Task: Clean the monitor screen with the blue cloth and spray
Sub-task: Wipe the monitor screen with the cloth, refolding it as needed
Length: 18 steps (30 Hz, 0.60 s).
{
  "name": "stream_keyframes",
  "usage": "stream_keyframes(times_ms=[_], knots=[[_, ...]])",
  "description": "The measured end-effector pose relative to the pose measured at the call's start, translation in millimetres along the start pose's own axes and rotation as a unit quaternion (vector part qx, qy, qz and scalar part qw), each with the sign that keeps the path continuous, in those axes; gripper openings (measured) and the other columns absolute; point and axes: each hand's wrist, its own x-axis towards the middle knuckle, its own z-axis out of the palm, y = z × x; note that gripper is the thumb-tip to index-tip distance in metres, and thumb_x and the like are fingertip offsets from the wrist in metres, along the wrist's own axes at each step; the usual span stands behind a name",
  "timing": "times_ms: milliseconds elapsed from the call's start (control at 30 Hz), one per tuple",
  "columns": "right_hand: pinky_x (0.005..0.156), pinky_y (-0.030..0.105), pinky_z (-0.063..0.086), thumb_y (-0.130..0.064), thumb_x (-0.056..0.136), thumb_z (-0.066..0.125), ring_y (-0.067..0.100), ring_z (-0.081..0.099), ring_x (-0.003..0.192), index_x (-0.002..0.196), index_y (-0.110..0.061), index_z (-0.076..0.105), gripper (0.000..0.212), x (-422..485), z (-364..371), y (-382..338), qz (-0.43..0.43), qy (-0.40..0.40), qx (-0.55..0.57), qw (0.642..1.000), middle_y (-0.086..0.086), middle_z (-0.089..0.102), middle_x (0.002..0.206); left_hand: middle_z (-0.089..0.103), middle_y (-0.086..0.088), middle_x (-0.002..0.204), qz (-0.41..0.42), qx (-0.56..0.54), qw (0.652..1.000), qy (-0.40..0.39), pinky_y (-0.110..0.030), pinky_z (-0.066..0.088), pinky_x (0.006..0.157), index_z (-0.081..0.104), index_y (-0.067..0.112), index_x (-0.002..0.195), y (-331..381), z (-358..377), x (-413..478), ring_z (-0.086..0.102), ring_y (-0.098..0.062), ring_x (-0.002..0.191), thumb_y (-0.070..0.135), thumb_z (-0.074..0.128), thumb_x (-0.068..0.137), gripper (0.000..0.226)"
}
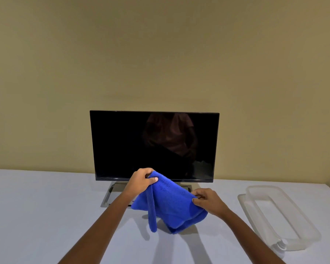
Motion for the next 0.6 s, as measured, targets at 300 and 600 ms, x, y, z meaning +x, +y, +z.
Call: stream_keyframes(times_ms=[300,600], knots=[[0.071,0.017,0.044,-0.013,0.089,0.051,0.011,0.057,0.084,0.09,-0.009,0.068,0.018,33,0,-11,0.024,-0.045,-0.086,0.995,0.005,0.067,0.096,0.058,0.003,0.079,-0.083,0.099,0.988,-0.089,-0.013,0.042,0.052,0.065,0.014,0.092,-36,-5,-2,0.055,-0.009,0.07,0.012,0.06,0.083,0.01],[0.093,0.028,0.041,-0.021,0.093,0.042,0.021,0.054,0.111,0.12,-0.019,0.056,0.03,25,57,34,-0.067,0.011,-0.348,0.935,0.002,0.059,0.123,0.049,-0.001,0.116,0.001,0.3,0.95,-0.084,-0.03,0.044,0.074,0.054,0.017,0.101,-90,57,-28,0.056,-0.022,0.098,0.004,0.04,0.086,0.025]])
